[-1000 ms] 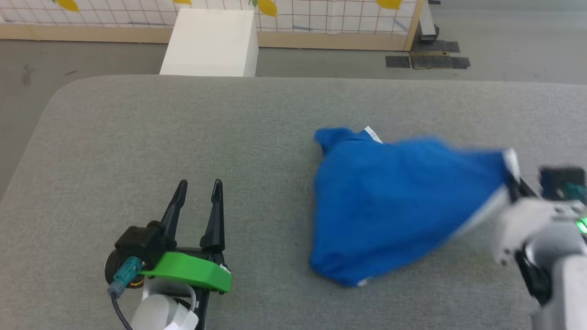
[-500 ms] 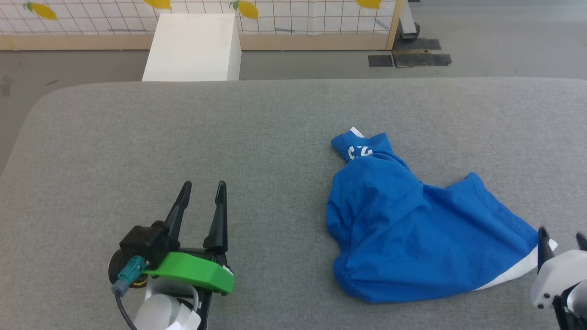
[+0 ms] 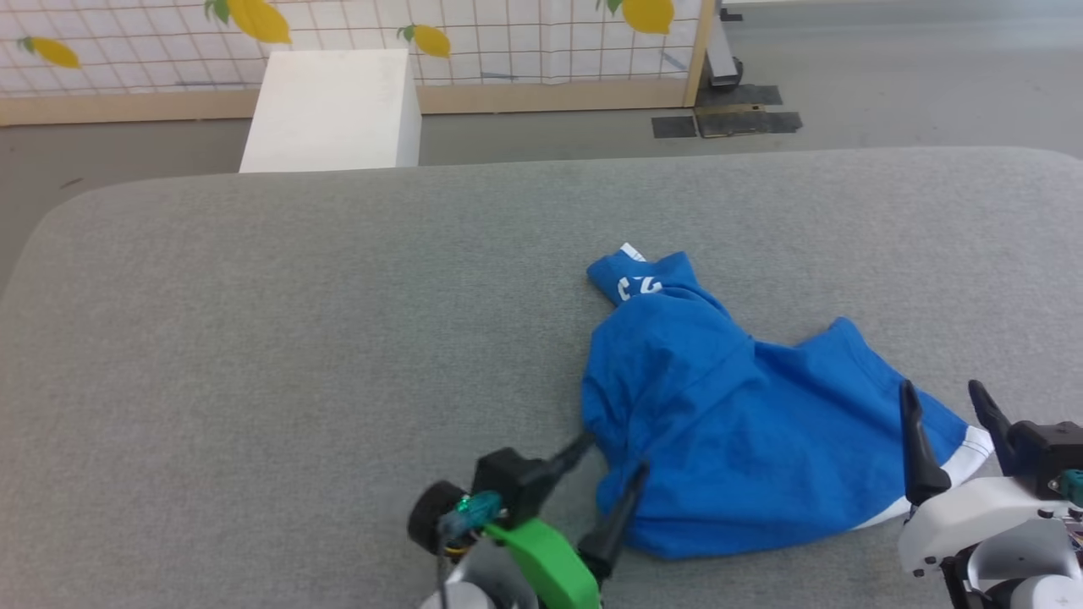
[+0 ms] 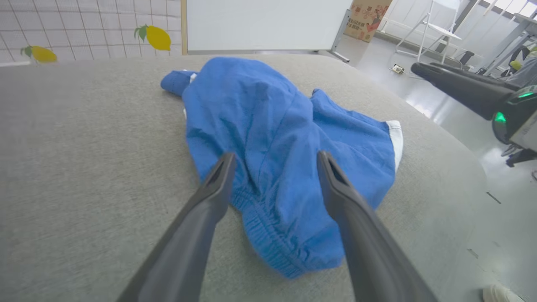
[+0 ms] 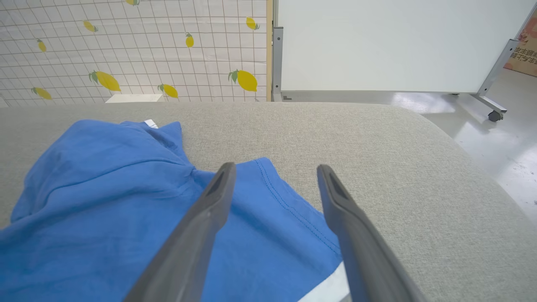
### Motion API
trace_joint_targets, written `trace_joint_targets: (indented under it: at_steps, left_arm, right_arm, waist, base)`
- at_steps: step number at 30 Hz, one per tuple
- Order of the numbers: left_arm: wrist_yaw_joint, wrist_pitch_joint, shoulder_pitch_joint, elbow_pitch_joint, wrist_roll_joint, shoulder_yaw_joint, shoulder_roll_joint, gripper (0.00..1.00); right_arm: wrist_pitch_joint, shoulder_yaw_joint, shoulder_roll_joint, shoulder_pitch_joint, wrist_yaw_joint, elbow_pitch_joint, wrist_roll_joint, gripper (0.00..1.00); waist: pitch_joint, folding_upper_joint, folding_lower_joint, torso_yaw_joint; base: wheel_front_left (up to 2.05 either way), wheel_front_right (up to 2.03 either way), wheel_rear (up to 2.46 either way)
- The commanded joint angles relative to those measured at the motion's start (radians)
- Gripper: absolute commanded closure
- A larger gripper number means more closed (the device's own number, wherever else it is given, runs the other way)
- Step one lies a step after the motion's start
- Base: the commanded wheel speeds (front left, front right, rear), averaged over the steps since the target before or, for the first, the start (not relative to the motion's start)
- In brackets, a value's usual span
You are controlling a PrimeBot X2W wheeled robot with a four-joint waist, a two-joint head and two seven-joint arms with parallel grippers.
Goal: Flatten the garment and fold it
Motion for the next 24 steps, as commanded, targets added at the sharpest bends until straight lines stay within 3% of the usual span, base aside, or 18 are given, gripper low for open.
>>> trace_joint_targets:
  at_steps: [1, 11, 12, 13, 14, 16, 17, 20, 24]
  left_arm:
    - [-0.003, 0.030, -0.025, 0.021, -0.032, -0.018, 0.013, 0.00]
    - [0.026, 0.329, -0.057, 0.165, -0.138, -0.052, 0.009, 0.00]
    - [0.026, 0.348, -0.058, 0.167, -0.150, -0.052, 0.008, 0.57]
    - [0.026, 0.357, -0.060, 0.167, -0.157, -0.052, 0.007, 0.92]
    - [0.032, 0.361, -0.064, 0.165, -0.163, -0.046, 0.007, 1.00]
    - [0.057, 0.346, -0.073, 0.158, -0.168, -0.018, 0.015, 1.00]
    - [0.098, 0.309, -0.084, 0.145, -0.169, 0.031, 0.033, 1.00]
    - [0.167, 0.260, -0.098, 0.125, -0.164, 0.110, 0.084, 1.00]
    - [0.231, 0.238, -0.106, 0.097, -0.163, 0.193, 0.158, 1.00]
  right_arm:
    - [-0.007, 0.007, 0.000, 0.007, -0.002, -0.006, 0.008, 0.00]
    - [-0.011, 0.050, 0.000, 0.013, -0.002, -0.006, 0.028, 0.00]
    - [-0.012, 0.052, 0.000, 0.013, -0.002, -0.003, 0.031, 0.00]
    - [-0.013, 0.053, 0.000, 0.013, -0.002, -0.001, 0.033, 0.00]
    - [-0.014, 0.056, 0.000, 0.014, -0.002, 0.000, 0.033, 0.00]
    - [-0.014, 0.063, 0.000, 0.014, -0.002, 0.001, 0.038, 0.00]
    - [-0.014, 0.070, 0.000, 0.012, -0.002, 0.001, 0.043, 0.00]
    - [-0.013, 0.077, 0.000, 0.009, -0.002, -0.001, 0.043, 0.00]
    - [-0.006, 0.092, 0.000, 0.006, -0.002, -0.004, 0.040, 0.00]
  waist:
    - [0.000, -0.0001, 0.0000, -0.012]
    - [0.004, -0.0001, 0.0000, -0.073]
    - [0.005, -0.0001, 0.0000, -0.076]
    - [0.006, -0.0001, 0.0000, -0.077]
    - [0.007, -0.0001, 0.0000, -0.078]
    - [0.008, -0.0001, 0.0000, -0.079]
    - [0.008, -0.0001, 0.0000, -0.076]
    - [0.008, -0.0001, 0.0000, -0.064]
    - [0.009, -0.0001, 0.0000, -0.044]
  base:
    - [0.00, 0.00, 0.00]
    - [0.00, 0.00, 0.00]
    - [0.00, 0.00, 0.00]
    - [0.00, 0.00, 0.00]
    - [0.00, 0.00, 0.00]
    - [0.00, 0.00, 0.00]
    - [0.00, 0.00, 0.00]
    - [0.00, 0.00, 0.00]
    - [0.00, 0.00, 0.00]
